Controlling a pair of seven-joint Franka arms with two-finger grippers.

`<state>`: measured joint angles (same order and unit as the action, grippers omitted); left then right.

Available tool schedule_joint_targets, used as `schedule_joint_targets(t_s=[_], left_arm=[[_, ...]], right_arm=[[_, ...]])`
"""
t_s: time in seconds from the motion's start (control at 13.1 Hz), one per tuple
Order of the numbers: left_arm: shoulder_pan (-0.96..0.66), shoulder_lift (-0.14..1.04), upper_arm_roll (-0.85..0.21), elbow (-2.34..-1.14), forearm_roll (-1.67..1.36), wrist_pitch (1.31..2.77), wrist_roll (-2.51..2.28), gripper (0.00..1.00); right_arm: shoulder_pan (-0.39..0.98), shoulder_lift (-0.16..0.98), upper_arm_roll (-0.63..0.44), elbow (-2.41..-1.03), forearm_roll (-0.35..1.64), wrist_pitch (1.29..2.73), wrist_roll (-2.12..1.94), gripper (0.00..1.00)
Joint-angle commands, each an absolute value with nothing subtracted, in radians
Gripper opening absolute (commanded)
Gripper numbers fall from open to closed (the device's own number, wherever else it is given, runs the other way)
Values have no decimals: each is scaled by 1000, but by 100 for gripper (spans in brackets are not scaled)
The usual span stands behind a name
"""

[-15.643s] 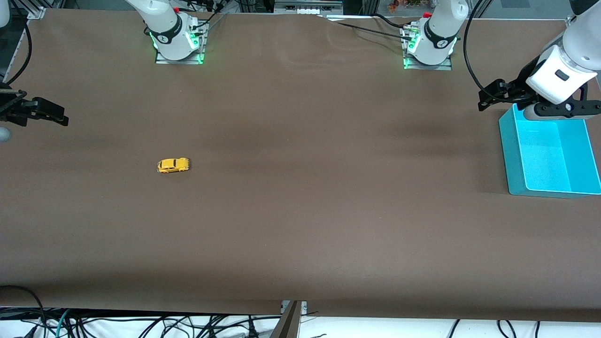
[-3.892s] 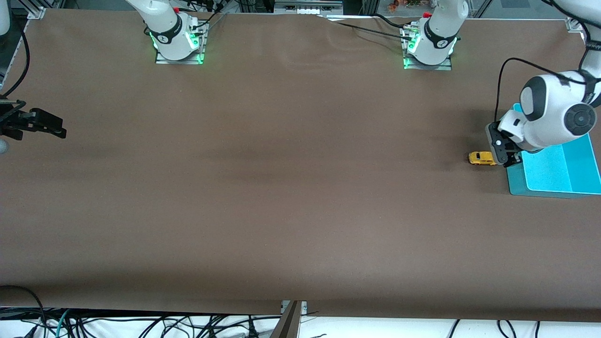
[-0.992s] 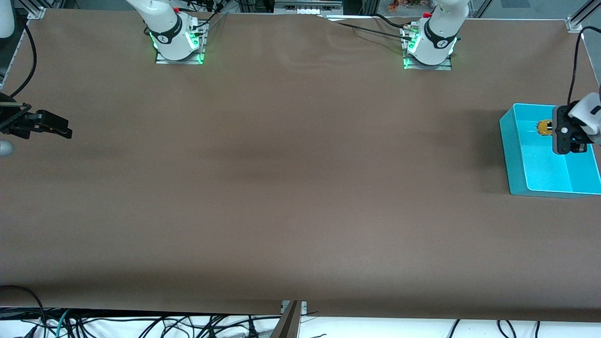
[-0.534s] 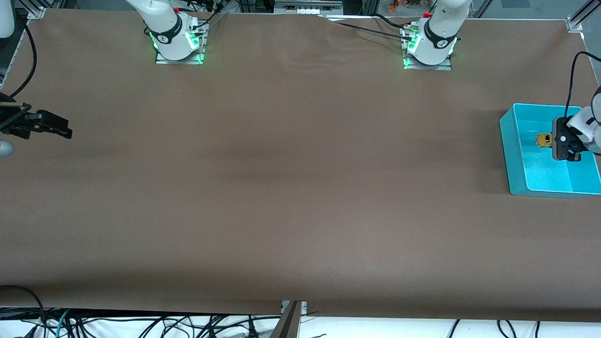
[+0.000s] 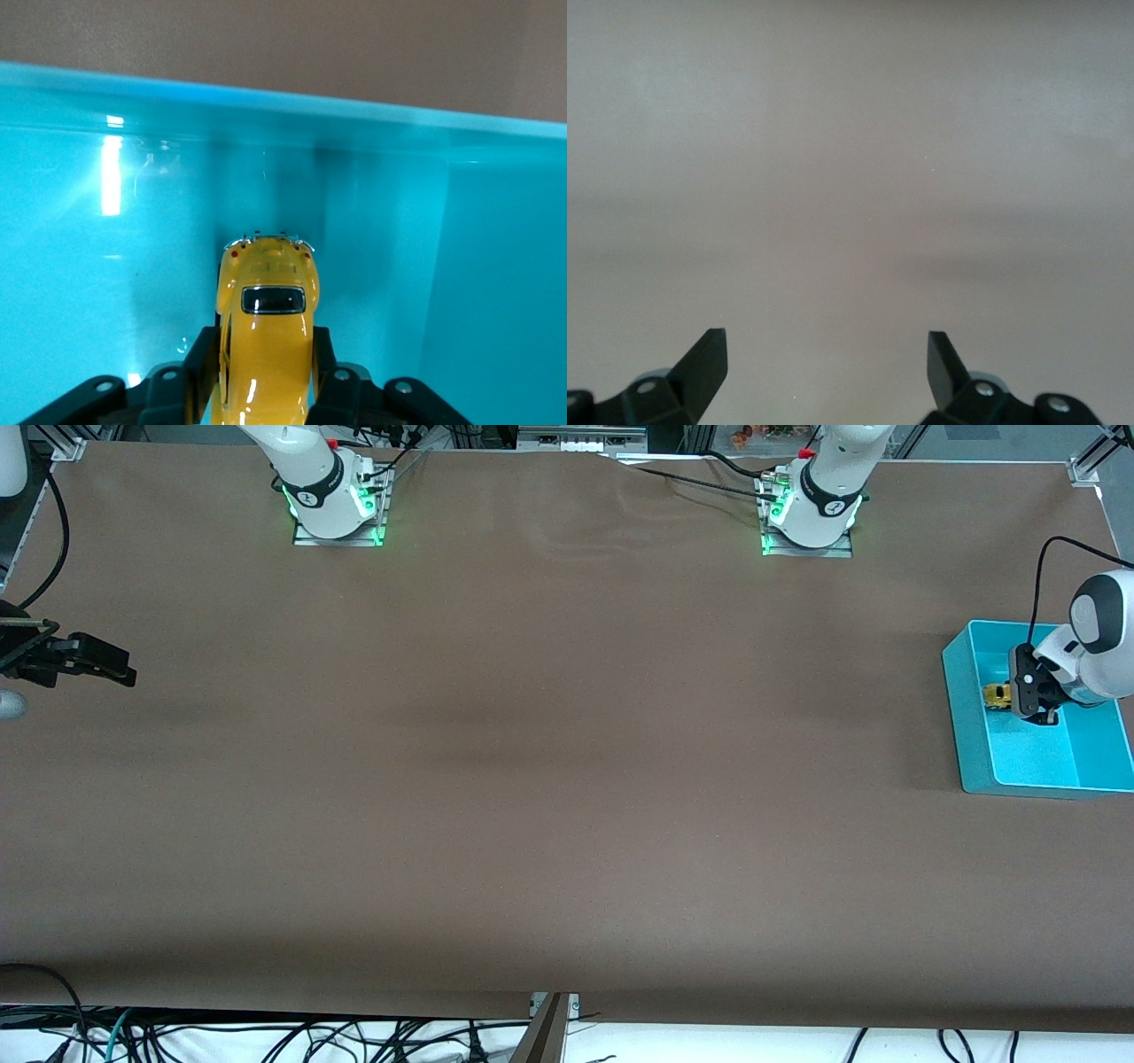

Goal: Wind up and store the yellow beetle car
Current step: 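Lower the car into the bin and open the left gripper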

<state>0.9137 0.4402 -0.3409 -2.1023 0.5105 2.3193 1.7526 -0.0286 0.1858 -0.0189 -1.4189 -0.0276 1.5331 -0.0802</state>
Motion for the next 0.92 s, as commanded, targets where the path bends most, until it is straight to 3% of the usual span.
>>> schedule_joint_targets(t_s=[0.0,0.38,0.69,0.84], left_arm=[[927,422,-362,-2095,538,2327,1773,100],[910,299,-406,-2045,525,2182,1779,100],[901,281,-550,-1838,450,1904,1778,100],[894,282,-629,-1754,395,1841,1749,100]], right_arm=[[-34,172,-17,-1430,-14,1531,-72,100],[-34,172,-17,-1431,-14,1531,-72,100],[-35,173,-17,-1430,-14,1531,-72,100],[-35,173,-17,-1430,-14,1531,-72,100]])
